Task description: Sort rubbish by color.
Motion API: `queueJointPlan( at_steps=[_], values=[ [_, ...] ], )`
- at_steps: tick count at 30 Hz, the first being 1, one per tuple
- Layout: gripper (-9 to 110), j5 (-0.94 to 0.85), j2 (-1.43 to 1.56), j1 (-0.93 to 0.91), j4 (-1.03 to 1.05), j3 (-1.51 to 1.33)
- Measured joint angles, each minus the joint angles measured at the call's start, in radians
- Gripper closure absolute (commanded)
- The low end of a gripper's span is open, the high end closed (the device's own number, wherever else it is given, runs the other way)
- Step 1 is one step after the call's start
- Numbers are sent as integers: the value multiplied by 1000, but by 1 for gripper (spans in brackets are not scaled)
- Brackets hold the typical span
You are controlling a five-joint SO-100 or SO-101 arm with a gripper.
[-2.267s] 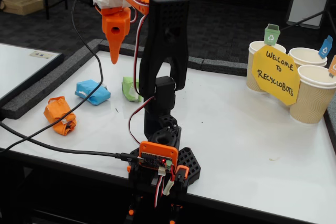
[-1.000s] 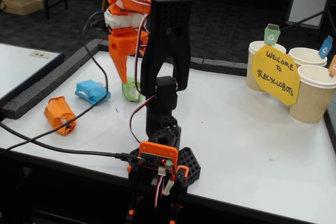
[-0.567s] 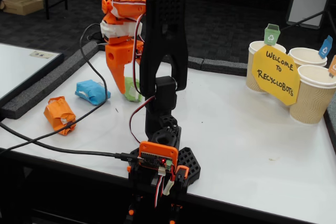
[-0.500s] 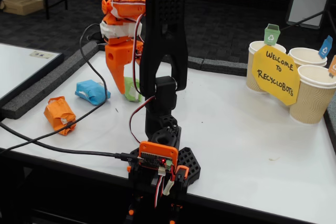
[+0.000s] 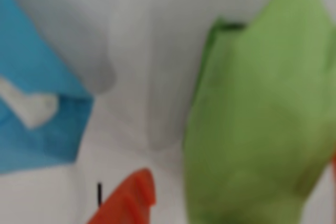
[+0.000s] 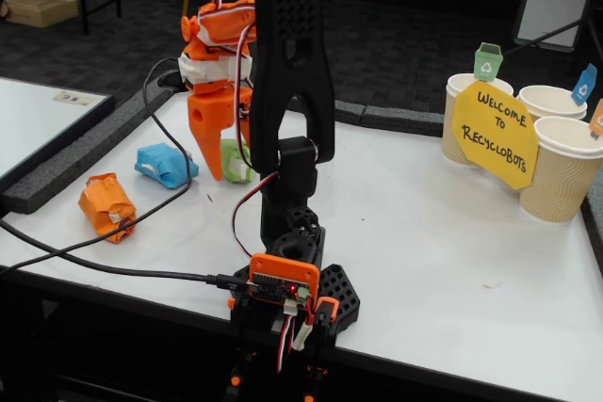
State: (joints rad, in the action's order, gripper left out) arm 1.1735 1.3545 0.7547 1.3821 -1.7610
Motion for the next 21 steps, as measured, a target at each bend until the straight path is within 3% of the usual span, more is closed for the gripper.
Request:
queueJointPlan(
  at_steps=[6,21],
  values=[
    [101,0,-14,0,-46,0],
    [101,-41,-14,0,11,31]
  ],
)
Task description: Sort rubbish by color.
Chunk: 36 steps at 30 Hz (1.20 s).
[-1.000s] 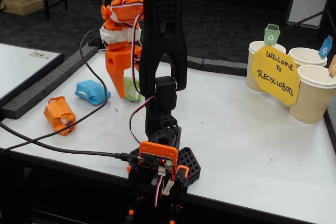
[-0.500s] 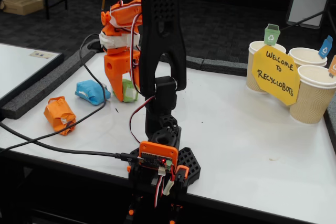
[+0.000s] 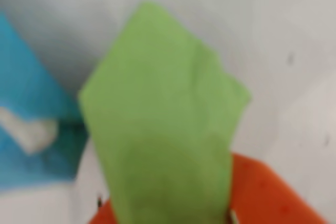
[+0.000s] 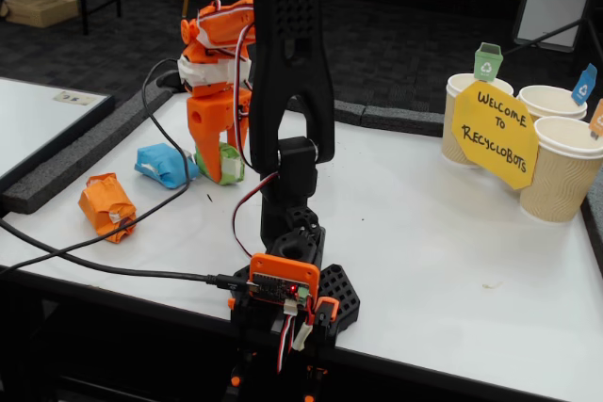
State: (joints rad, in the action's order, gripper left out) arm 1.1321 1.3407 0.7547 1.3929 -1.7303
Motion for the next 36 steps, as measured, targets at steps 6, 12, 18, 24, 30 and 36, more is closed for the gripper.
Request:
queueJointPlan(
  at_steps=[6,12,18,24,30,36],
  values=[
    [101,-127,0,0,164,173],
    [101,-261,91,0,276,241],
    [101,-416,324,0,345,242],
    [101,-555,649,-3,359,199],
    [101,-729,885,-210,360,104],
    [101,-928,1081,-437,342,-61]
  ],
)
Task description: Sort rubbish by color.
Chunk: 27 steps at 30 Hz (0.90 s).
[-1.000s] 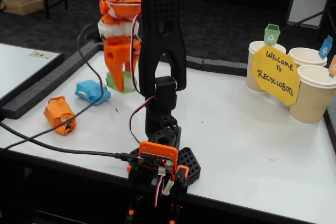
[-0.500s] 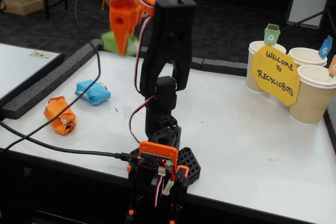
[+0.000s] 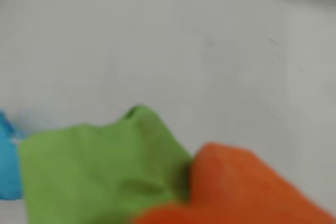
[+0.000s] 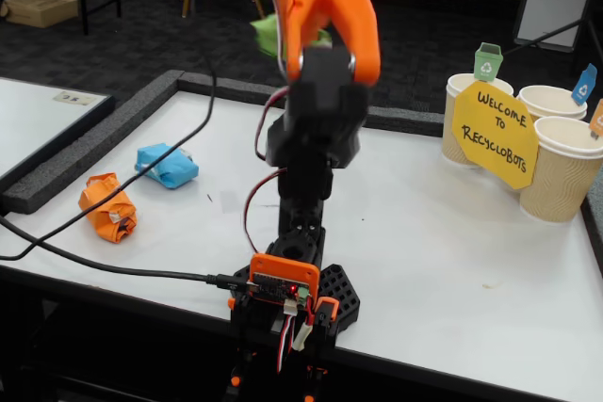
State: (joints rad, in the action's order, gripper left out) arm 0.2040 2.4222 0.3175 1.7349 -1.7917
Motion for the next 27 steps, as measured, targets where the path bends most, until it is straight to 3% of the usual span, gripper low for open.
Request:
queueJointPlan(
  at_steps=[13,27],
  values=[
    [101,-156,410,-379,-258,-411],
    [101,-225,658,-604,-328,-558]
  ],
)
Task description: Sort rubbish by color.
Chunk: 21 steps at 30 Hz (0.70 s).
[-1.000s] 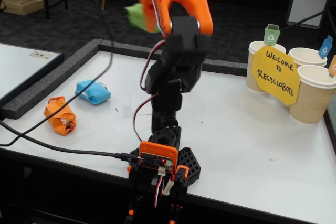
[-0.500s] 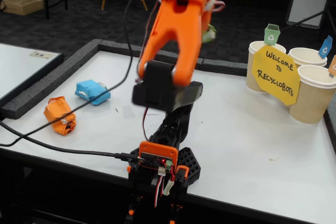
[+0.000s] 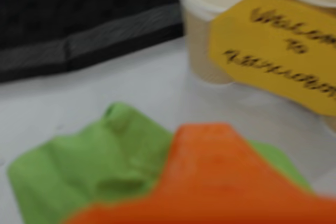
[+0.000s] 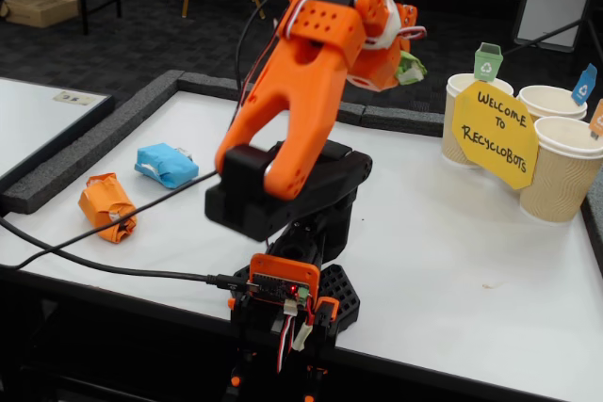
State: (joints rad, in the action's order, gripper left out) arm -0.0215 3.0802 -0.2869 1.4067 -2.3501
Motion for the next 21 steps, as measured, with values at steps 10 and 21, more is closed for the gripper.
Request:
queueJointPlan(
  at_steps=[10,21],
  values=[
    [101,-72,95,-160,-61,-17],
    [101,-86,95,-202,-103,-17]
  ],
)
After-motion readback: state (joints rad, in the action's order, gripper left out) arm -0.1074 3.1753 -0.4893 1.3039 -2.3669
